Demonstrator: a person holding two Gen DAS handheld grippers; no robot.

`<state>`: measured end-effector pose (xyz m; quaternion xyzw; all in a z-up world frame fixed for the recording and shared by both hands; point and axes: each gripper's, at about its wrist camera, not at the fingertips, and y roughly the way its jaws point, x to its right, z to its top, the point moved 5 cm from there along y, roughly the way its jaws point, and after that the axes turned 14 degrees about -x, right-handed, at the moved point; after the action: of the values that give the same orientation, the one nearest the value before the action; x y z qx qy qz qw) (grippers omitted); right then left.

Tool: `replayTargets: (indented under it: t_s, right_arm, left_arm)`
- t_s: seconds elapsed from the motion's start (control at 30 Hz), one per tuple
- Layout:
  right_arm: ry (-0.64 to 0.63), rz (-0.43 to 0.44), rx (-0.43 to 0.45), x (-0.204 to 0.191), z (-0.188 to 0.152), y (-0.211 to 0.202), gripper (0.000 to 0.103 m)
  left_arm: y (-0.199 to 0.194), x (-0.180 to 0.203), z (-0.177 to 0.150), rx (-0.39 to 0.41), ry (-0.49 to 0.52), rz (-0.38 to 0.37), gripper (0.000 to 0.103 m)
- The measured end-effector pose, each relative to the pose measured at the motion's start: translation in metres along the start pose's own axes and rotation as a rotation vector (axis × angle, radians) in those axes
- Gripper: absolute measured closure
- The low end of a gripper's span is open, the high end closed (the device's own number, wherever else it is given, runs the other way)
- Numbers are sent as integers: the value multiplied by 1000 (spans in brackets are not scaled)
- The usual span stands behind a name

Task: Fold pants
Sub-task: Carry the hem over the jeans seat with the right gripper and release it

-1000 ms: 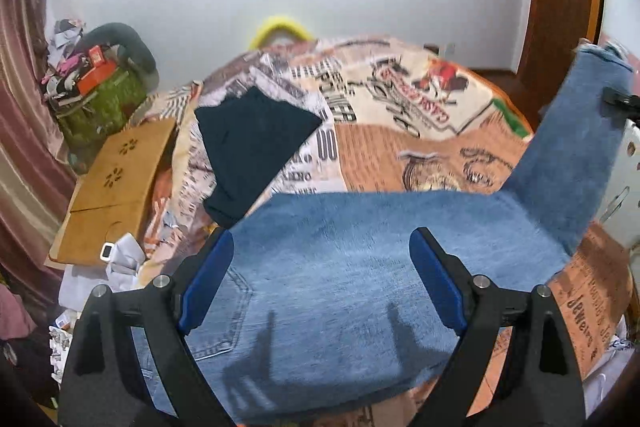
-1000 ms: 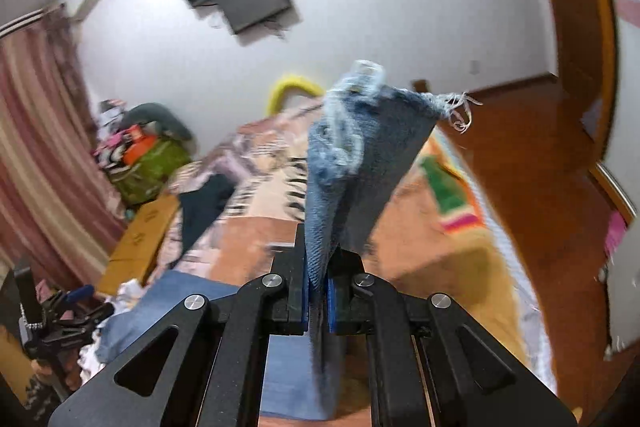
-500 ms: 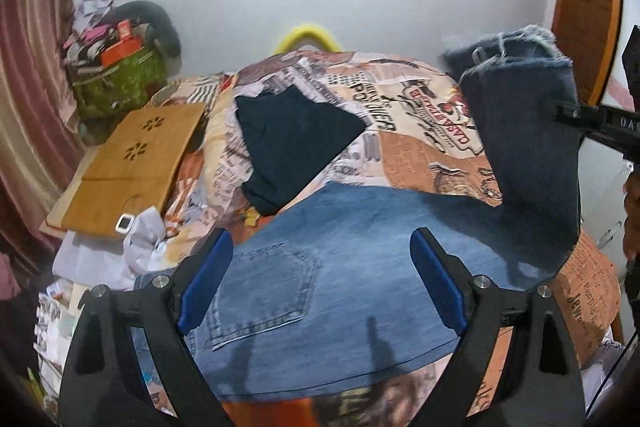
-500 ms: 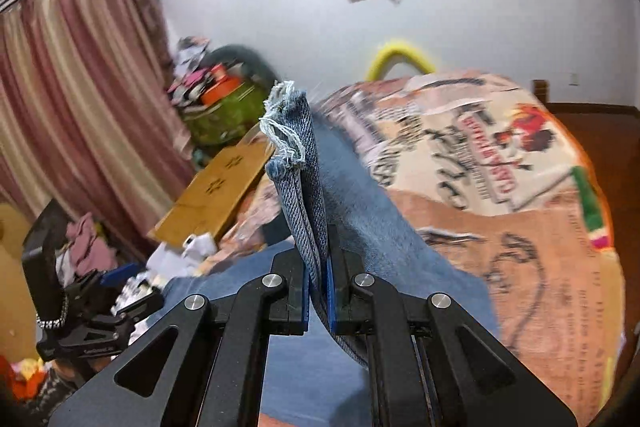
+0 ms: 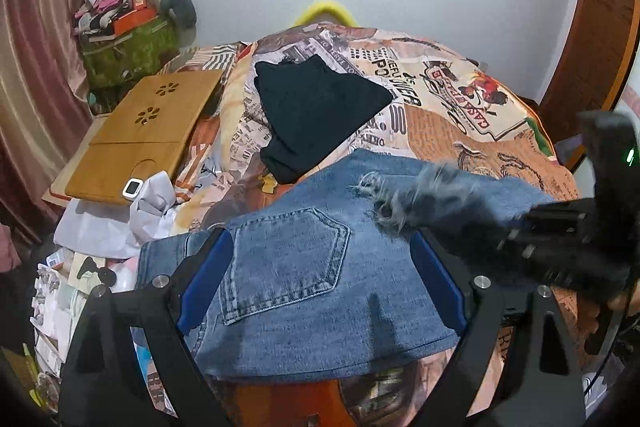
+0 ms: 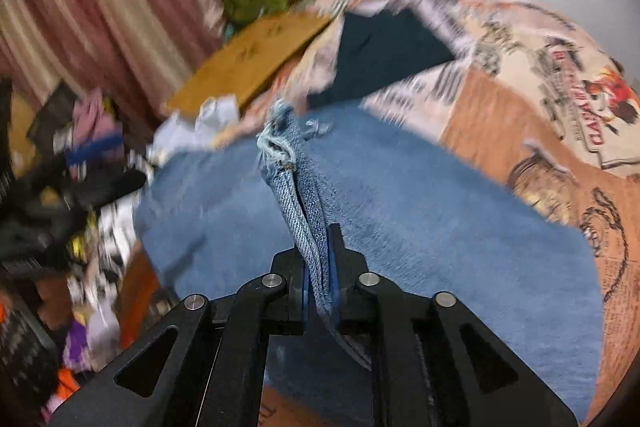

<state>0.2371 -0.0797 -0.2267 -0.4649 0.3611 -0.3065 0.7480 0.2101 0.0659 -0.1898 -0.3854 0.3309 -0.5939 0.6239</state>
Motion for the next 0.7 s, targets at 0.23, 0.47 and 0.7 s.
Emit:
replayTargets:
  t_s: [0.23, 0.47, 0.7]
  right_arm:
    - [-51, 48, -45, -14, -14, -1, 63]
    - [-14, 56, 66, 2, -19, -43, 60]
    - [63, -30, 149, 53, -27, -79, 54]
  left_arm:
    - [-7, 11, 5, 6, 16, 6, 12]
    - [-9, 34, 19, 2, 51, -7, 12]
    - [17, 70, 42, -70, 88, -65, 11]
